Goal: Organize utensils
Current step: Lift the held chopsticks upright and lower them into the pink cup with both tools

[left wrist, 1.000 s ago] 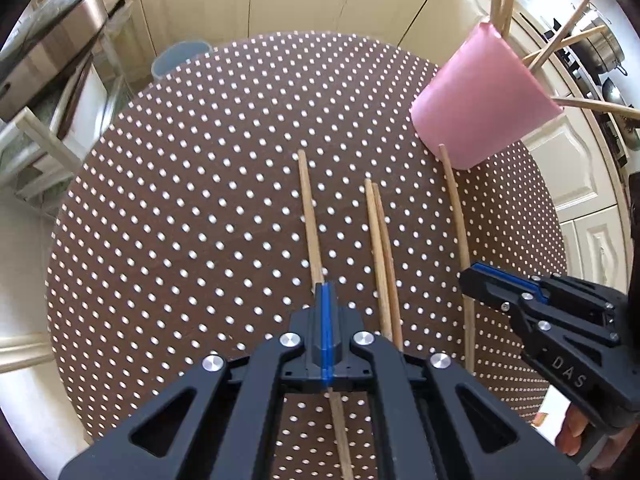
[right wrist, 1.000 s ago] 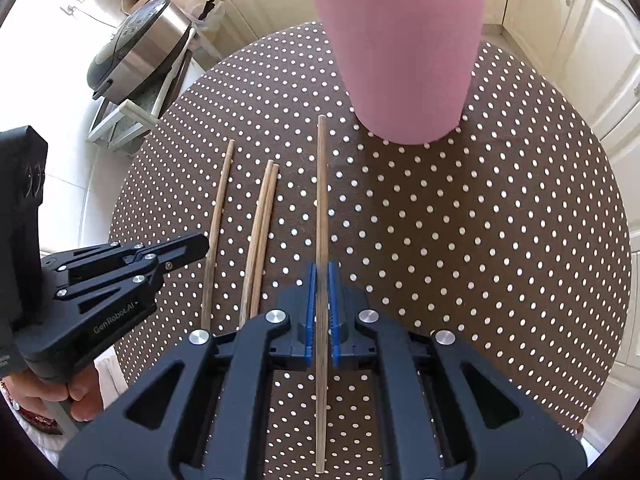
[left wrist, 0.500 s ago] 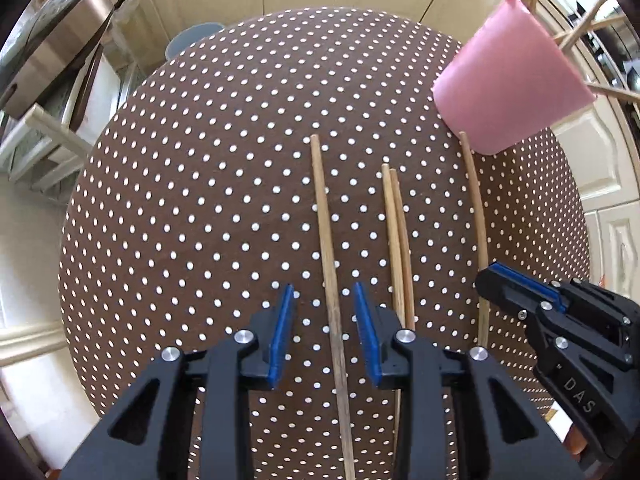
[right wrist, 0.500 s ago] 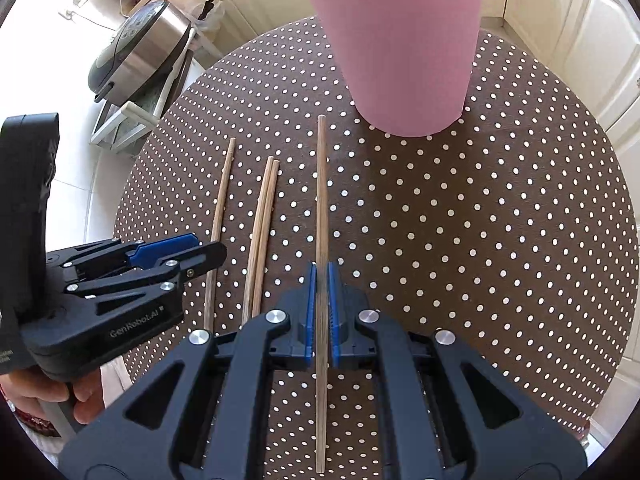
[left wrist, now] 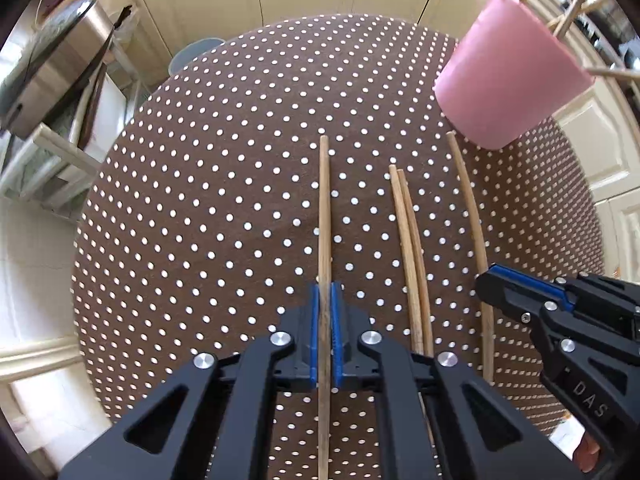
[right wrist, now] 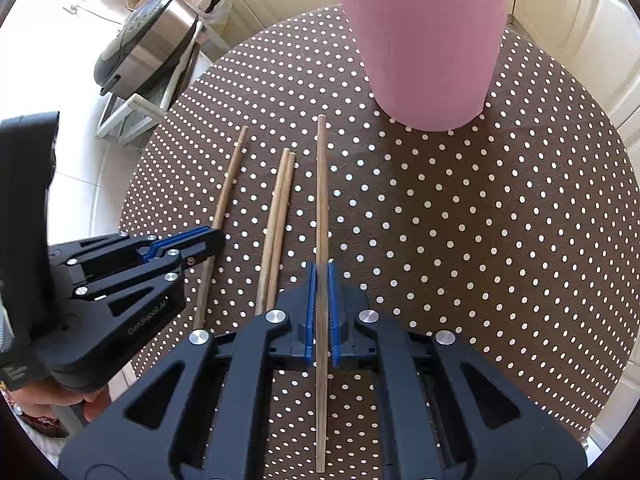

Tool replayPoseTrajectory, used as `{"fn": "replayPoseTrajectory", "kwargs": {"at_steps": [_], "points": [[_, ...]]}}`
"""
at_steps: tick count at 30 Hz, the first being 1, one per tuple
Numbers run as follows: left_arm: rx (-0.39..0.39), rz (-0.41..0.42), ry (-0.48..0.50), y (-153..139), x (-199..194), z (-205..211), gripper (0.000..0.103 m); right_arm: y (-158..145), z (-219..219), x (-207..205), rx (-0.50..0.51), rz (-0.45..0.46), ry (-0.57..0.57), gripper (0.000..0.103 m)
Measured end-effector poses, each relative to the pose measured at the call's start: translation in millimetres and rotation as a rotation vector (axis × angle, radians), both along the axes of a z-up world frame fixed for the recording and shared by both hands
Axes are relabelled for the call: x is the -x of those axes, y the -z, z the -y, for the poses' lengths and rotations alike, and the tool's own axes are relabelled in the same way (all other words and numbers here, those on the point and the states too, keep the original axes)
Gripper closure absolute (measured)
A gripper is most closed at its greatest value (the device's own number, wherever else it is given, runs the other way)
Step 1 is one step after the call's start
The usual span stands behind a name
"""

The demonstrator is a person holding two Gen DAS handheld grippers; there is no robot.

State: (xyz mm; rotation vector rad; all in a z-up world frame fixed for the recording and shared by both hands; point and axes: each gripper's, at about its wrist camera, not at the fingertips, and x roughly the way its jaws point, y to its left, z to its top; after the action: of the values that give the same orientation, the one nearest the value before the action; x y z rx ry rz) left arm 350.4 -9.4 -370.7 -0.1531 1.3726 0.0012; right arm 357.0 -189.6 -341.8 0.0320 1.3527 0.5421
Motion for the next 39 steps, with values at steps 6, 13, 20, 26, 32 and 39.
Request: {"fn": "replayPoseTrajectory", "kwargs": {"at_steps": [6, 13, 20, 26, 32, 39], "points": [[0.127, 0.172, -0.027, -37.2, 21.6, -30.7, 0.097, -18.6, 4.9, 1.2, -0.069, 0.038, 0.015, 0.096], [0.169, 0.366, -0.026, -91.5, 36.1, -32.5, 0.097, -65.0, 11.0, 2.7, -0.153, 0.173, 0.018, 0.097], [0.221, 0.539, -0.038, -141.0, 35.4, -32.0, 0.097, -112.1, 27.3, 1.1, -0.213, 0.291, 0.039, 0.097], [0.253, 0.655, -0.028, -166.3, 20.9, -9.2, 0.097, -137.8, 36.5, -3.3, -0.226, 0.348, 0.053, 0.097], [0.276, 0.801, -0.037, -201.4, -4.6, 0.7, 0.097, -178.5, 57.0, -16.3, -0.267, 0.451, 0.098, 0.097], [0.27, 0.904, -0.062, -220.3, -32.1, 17.1, 0.097, -214.1, 72.2, -32.0, -0.29, 0.579, 0.154, 0.097]]}}
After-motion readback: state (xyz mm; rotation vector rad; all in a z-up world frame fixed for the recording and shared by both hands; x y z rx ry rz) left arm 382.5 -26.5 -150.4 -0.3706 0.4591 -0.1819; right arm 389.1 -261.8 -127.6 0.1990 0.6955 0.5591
